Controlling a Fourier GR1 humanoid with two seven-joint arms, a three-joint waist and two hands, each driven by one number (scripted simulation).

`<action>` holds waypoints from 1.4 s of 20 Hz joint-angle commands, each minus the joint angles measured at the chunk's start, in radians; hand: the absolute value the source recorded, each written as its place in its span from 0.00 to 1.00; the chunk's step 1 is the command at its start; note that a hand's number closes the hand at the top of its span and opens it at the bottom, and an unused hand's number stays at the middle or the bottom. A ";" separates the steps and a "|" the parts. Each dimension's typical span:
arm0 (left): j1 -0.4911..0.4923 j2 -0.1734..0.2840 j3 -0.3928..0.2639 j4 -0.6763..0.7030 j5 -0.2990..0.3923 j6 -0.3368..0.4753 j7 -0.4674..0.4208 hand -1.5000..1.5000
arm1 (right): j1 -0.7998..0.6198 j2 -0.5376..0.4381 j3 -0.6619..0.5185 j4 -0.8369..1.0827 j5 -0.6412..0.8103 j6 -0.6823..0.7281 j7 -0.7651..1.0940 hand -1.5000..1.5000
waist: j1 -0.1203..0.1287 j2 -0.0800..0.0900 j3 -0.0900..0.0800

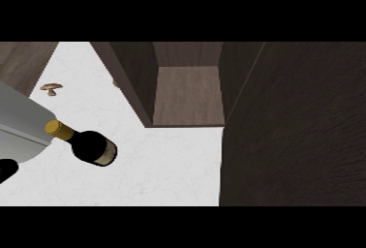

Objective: Pick up the wine, place it into the cabinet and close the cabinet

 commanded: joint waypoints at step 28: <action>0.320 -0.110 0.198 0.466 0.238 -0.146 -0.669 0.00 | 0.087 0.021 -0.078 -0.157 -0.132 0.043 -0.004 0.00 | -0.008 0.009 -0.002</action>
